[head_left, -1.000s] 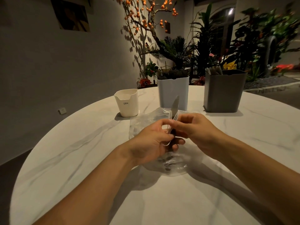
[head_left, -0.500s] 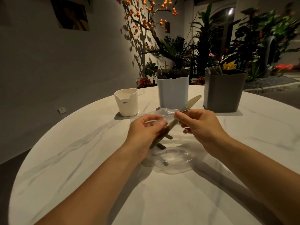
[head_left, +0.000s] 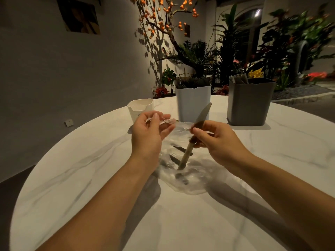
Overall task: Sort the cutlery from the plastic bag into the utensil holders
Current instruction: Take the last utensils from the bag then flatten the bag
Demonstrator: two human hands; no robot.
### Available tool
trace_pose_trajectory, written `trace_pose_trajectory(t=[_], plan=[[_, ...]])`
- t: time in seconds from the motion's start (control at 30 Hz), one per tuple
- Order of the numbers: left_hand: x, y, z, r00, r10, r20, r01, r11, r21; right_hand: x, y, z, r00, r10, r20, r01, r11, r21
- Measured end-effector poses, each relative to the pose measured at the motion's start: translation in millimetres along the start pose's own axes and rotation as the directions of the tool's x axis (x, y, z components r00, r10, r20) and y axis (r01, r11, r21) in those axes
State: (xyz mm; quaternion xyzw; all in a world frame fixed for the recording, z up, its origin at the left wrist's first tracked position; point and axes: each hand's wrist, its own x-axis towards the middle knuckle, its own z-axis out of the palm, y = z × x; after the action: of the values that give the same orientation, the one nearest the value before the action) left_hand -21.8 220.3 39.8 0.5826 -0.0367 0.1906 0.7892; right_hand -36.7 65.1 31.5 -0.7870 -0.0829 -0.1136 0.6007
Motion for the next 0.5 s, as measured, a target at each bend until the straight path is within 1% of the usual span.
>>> trace_pose_trajectory(t=[0.1, 0.2, 0.27, 0.33, 0.43, 0.5], plan=[[-4, -2, 5, 0.99, 0.114, 0.079, -0.128, 0.971, 0.203, 1, -6, 0, 0.994, -0.095, -0.06, 0.091, 0.993, -0.07], [-2, -2, 12, 0.978, 0.202, 0.055, -0.208, 0.92, 0.331, 1, -11, -2, 0.982, -0.174, -0.076, 0.161, 0.975, -0.153], [1, 0, 13, 0.966, 0.254, 0.04, -0.25, 0.887, 0.389, 1, -15, -3, 0.975, -0.216, -0.059, 0.201, 0.96, -0.194], [2, 2, 12, 0.966, 0.246, 0.075, -0.254, 0.87, 0.424, 2, -19, -3, 0.974, -0.225, -0.025, 0.217, 0.959, -0.18], [1, 3, 10, 0.968, 0.173, 0.184, -0.238, 0.867, 0.437, 5, -25, -3, 0.974, -0.227, 0.002, 0.225, 0.965, -0.137], [1, 7, 12, 0.954, 0.161, 0.253, -0.265, 0.848, 0.459, 9, -31, -5, 0.967, -0.255, 0.011, 0.255, 0.958, -0.13]])
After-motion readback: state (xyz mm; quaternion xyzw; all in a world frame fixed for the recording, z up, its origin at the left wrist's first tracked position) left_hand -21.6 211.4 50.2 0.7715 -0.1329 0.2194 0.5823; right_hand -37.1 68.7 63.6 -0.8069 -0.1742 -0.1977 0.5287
